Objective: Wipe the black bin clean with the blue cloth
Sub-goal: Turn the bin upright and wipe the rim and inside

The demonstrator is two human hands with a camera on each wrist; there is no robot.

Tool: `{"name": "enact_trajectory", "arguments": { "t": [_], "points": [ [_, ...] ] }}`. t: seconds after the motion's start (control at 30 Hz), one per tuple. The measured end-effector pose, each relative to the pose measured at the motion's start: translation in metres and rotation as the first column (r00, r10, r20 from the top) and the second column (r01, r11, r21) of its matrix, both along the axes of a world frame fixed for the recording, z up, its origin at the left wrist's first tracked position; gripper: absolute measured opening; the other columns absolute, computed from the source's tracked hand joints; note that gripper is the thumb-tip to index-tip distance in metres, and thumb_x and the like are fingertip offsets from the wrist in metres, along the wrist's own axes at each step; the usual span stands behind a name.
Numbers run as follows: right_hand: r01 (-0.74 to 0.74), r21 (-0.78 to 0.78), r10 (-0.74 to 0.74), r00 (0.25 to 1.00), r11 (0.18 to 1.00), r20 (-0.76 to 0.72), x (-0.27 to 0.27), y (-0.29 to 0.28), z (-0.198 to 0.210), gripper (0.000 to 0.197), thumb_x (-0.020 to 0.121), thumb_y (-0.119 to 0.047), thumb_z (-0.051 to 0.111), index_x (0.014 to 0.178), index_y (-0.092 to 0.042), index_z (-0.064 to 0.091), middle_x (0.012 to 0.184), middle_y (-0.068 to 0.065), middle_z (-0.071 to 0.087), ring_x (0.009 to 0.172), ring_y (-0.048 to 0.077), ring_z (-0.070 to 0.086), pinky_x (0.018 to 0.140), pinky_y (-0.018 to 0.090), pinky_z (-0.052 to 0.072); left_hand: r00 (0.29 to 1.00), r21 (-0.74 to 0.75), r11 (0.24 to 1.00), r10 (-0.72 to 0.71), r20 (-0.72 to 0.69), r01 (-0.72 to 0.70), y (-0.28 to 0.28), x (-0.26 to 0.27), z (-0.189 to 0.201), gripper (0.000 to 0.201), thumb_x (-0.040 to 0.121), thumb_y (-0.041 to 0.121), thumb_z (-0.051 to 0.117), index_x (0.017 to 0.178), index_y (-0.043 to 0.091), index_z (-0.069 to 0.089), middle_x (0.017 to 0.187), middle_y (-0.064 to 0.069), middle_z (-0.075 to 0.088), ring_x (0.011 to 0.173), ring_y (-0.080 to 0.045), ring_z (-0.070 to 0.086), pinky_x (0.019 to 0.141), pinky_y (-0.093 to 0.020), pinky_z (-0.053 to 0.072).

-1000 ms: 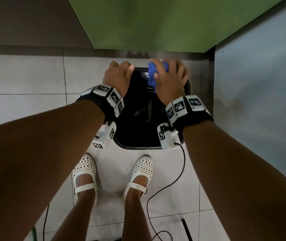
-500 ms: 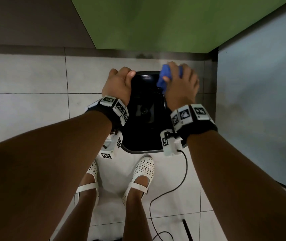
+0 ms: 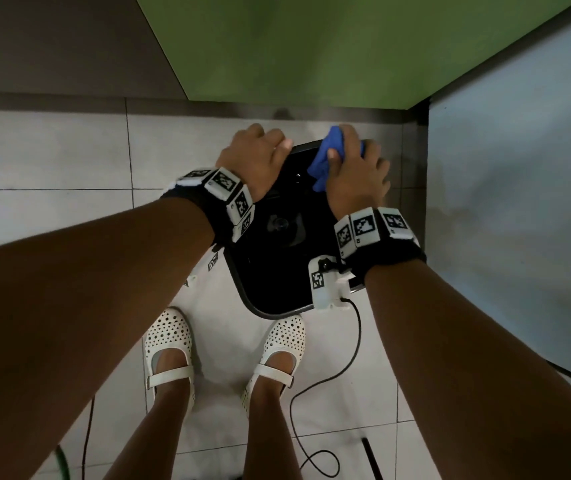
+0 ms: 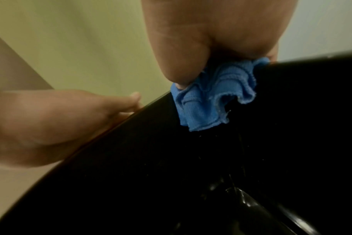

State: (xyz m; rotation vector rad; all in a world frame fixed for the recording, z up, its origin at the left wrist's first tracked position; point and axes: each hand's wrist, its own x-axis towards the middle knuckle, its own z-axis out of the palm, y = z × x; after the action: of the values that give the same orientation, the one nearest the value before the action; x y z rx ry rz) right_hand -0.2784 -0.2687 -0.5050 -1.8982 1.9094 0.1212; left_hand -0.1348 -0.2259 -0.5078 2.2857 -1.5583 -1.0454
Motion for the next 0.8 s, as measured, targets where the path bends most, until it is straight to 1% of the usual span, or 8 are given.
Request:
{"name": "enact_trajectory", "arguments": {
  "t": [0.1,0.17,0.23,0.3,0.5,0.63,0.7,0.8],
  "points": [
    [-0.053,-0.012,0.052,0.998,0.999,-0.033,0.023,-0.001,0.001,0.04,0.098,-0.036,0.032,0.139,-0.037,0.029,0.147,0.007,0.026,0.13,0.033,0.027,0.105,0.047,0.025,0.999,0.073,0.997,-0.029,-0.03,0.031,-0.001,0.0,-0.004,0.042,0.099,0.042,0.024,0.118,0.015,0.048,0.117,-0.018,0.052,0.108,-0.036,0.052,0.087,-0.041,0.041],
    [-0.108,-0.023,0.107,0.993,0.994,-0.04,0.032,0.001,0.0,0.042,0.099,-0.035,0.03,0.14,-0.038,0.025,0.15,0.006,0.021,0.136,0.034,0.019,0.11,0.049,0.02,0.999,0.062,0.998,-0.011,-0.046,0.014,0.001,0.002,-0.006,0.04,0.099,0.042,0.023,0.116,0.015,0.047,0.114,-0.017,0.055,0.102,-0.036,0.055,0.081,-0.038,0.039],
    [-0.177,-0.048,0.175,0.983,0.983,-0.047,0.033,0.001,-0.002,0.043,0.099,-0.036,0.029,0.141,-0.038,0.024,0.15,0.005,0.022,0.135,0.033,0.02,0.11,0.049,0.019,0.997,0.041,0.999,0.018,-0.069,-0.015,0.004,0.004,-0.005,0.038,0.099,0.041,0.023,0.114,0.015,0.046,0.11,-0.015,0.059,0.099,-0.034,0.057,0.076,-0.035,0.037],
    [-0.21,-0.065,0.207,0.977,0.975,-0.061,0.027,0.0,-0.004,0.044,0.099,-0.037,0.03,0.142,-0.038,0.023,0.148,0.006,0.025,0.131,0.031,0.026,0.107,0.047,0.024,0.995,0.052,0.997,0.068,-0.077,-0.064,0.005,0.003,-0.003,0.036,0.1,0.041,0.024,0.114,0.016,0.046,0.109,-0.013,0.062,0.098,-0.033,0.058,0.074,-0.033,0.035],
    [-0.037,-0.033,0.033,0.993,0.999,-0.114,-0.003,0.012,-0.002,0.049,0.097,-0.039,0.033,0.144,-0.032,0.019,0.138,0.013,0.036,0.121,0.033,0.039,0.097,0.048,0.036,0.981,0.108,0.982,0.165,-0.099,-0.154,0.01,-0.005,0.0,0.037,0.1,0.042,0.023,0.116,0.015,0.042,0.1,-0.012,0.062,0.091,-0.031,0.058,0.071,-0.034,0.036],
    [0.048,-0.02,-0.051,0.982,0.999,-0.18,-0.034,0.033,0.003,0.05,0.097,-0.039,0.035,0.143,-0.029,0.02,0.136,0.015,0.037,0.119,0.034,0.039,0.099,0.051,0.036,0.947,0.132,0.953,0.291,-0.136,-0.273,0.02,-0.007,0.001,0.036,0.099,0.042,0.023,0.113,0.012,0.04,0.097,-0.016,0.062,0.088,-0.035,0.059,0.073,-0.039,0.041],
    [0.099,0.007,-0.097,0.987,0.995,-0.131,-0.047,0.039,0.005,0.051,0.097,-0.036,0.035,0.144,-0.025,0.021,0.137,0.018,0.034,0.118,0.035,0.038,0.098,0.047,0.037,0.922,0.142,0.931,0.356,-0.151,-0.336,0.027,-0.007,0.002,0.035,0.099,0.041,0.023,0.112,0.012,0.039,0.095,-0.018,0.061,0.084,-0.035,0.058,0.073,-0.04,0.041],
    [0.094,0.03,-0.091,0.992,0.995,-0.085,-0.049,0.039,0.005,0.051,0.098,-0.034,0.036,0.145,-0.022,0.022,0.135,0.02,0.033,0.115,0.035,0.039,0.093,0.039,0.037,0.891,0.17,0.898,0.429,-0.144,-0.405,0.035,-0.007,0.004,0.035,0.099,0.041,0.024,0.114,0.013,0.039,0.087,-0.014,0.057,0.079,-0.031,0.054,0.069,-0.035,0.038]
  ]
}}
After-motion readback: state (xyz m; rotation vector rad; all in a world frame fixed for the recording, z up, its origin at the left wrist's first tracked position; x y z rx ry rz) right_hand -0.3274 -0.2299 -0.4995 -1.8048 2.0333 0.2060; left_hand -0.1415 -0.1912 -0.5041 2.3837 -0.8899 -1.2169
